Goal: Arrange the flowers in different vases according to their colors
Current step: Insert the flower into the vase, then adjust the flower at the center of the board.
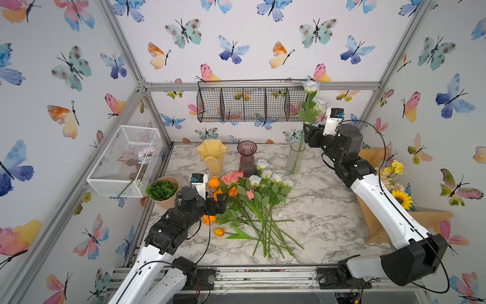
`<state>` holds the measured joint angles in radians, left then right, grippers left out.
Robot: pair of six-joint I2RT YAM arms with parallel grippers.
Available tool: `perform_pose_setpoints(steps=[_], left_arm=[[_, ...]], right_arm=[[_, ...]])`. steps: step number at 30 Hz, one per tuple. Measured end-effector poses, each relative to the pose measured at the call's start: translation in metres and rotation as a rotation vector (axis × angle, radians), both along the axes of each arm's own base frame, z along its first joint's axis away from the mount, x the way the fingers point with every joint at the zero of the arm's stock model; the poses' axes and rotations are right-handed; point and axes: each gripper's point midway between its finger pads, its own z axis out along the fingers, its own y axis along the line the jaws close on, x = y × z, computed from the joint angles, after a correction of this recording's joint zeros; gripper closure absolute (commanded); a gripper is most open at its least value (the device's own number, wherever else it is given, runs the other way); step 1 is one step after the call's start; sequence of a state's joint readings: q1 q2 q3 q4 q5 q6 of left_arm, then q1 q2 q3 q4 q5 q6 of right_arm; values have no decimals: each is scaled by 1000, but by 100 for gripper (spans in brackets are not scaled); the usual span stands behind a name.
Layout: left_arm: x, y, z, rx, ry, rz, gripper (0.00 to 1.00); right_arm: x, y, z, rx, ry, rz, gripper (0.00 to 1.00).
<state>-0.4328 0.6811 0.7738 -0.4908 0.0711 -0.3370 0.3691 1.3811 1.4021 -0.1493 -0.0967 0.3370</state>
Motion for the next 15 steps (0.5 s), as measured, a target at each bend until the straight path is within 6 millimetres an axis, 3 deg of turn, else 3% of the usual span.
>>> perform_pose_setpoints(steps=[3,6,9,15], left_arm=[[-1,-1,0,-4,2,-6,1],[-1,-2,0,-10,5,-9,1],[-2,-4,5,-30,8,-15,1],[-3,-8,11,-50,3,-32,1]], right_arm=[[-27,35,-42,-9,149,131,41],[-77,88,-97,-81,304,292,46],[-117,122,-134,-144,412,412,51],[-146,153,-186,-201,550,483,55]])
